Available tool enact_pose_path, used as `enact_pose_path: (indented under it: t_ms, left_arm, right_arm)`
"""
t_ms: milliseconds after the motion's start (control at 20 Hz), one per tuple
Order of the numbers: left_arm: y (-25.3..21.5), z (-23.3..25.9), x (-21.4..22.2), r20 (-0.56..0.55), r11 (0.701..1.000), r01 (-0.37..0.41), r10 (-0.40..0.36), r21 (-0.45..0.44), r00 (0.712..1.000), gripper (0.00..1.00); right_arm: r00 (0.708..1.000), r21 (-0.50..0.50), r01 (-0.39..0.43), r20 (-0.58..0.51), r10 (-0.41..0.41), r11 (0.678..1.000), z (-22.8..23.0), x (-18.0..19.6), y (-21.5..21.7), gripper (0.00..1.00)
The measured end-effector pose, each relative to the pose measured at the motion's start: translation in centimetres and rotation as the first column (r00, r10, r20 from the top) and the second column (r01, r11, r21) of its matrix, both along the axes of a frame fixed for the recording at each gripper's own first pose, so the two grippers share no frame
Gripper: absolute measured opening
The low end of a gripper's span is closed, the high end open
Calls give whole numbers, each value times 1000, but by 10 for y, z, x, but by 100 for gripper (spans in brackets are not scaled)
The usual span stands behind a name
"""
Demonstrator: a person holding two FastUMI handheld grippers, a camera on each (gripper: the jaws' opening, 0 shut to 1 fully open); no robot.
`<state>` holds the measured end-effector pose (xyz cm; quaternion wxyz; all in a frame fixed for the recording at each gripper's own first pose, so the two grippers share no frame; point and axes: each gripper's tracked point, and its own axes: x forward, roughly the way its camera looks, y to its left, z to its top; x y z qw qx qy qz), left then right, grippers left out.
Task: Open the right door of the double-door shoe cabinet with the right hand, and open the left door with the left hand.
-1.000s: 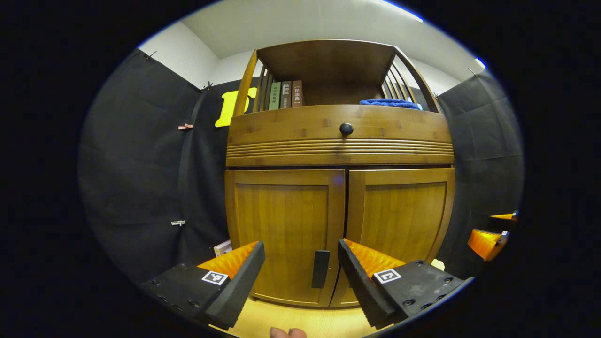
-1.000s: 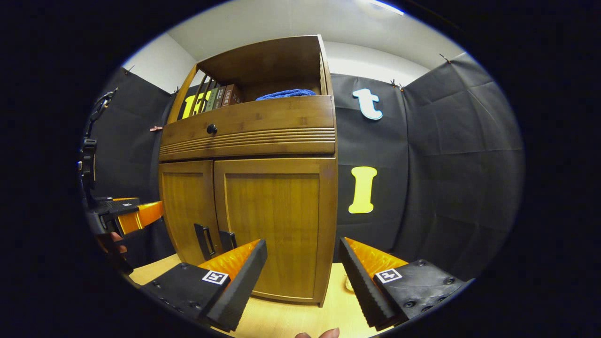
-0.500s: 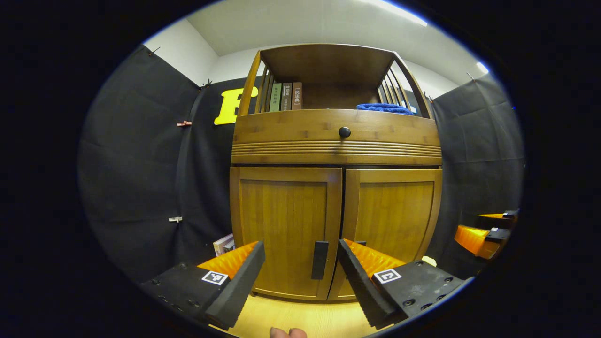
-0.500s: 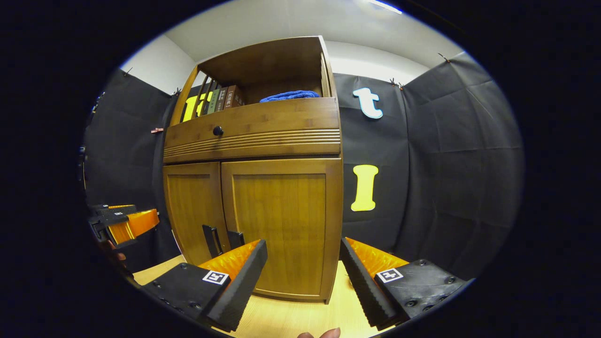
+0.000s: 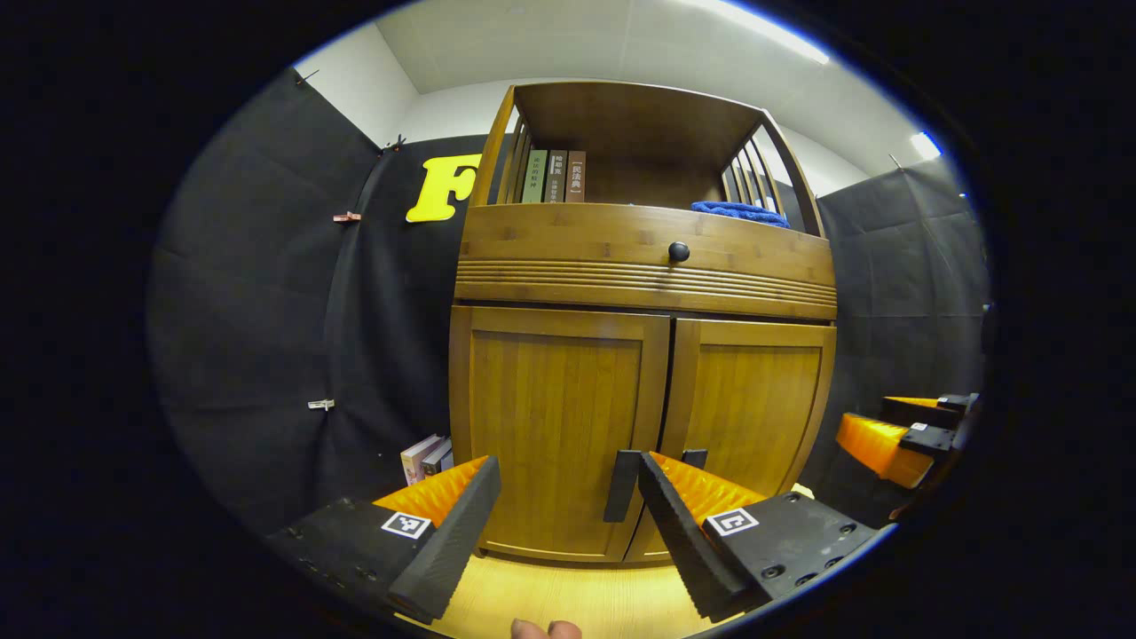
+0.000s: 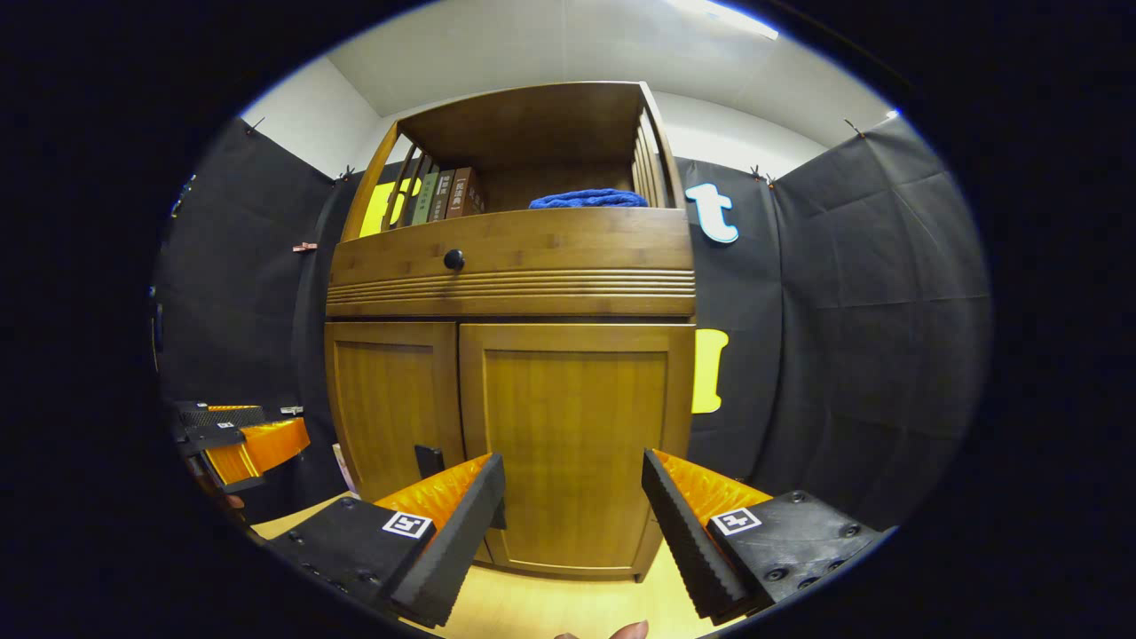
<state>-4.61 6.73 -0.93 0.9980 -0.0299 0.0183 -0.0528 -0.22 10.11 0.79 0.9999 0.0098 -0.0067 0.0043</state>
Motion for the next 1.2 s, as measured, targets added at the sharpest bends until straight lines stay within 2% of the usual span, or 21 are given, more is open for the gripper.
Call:
enact_pose_path:
  t_ms: [250, 300, 500, 800, 850, 1000, 1050, 1100, 1200]
  left_arm:
    - [10, -3, -5, 19, 997, 29, -31, 76, 999, 97]
    - [11, -5, -7, 18, 996, 33, -34, 83, 999, 97]
    - [13, -11, -13, 7, 998, 33, -33, 63, 999, 97]
    - [25, -17, -19, 1, 999, 25, -25, 42, 1000, 97]
    - [28, -19, -20, 1, 999, 22, -22, 37, 1000, 97]
    - [33, -19, -18, -2, 999, 21, -21, 26, 1000, 97]
    - [34, -19, -17, -2, 1000, 22, -22, 22, 1000, 97]
    - [35, -19, -18, -4, 1000, 22, -22, 16, 1000, 97]
    - [38, -20, -17, -9, 1000, 23, -23, 8, 1000, 97]
  right_arm:
    - [999, 76, 0, -49, 4, 997, -37, 47, 38, 96]
    - [998, 78, -3, -59, 8, 997, -46, 58, 45, 98]
    - [993, 57, -20, -117, 26, 998, -86, 87, 66, 98]
    - [981, 14, 6, -192, -4, 1000, -131, 120, 77, 98]
    - [980, 14, 11, -199, -8, 1000, -135, 125, 76, 87]
    - [976, -9, 27, -214, -28, 1000, -142, 139, 74, 70]
    - [974, -13, 32, -224, -34, 999, -146, 142, 75, 60]
    - [973, -10, 24, -231, -25, 1000, -147, 143, 79, 55]
    - [969, -28, 38, -244, -44, 999, -161, 153, 81, 36]
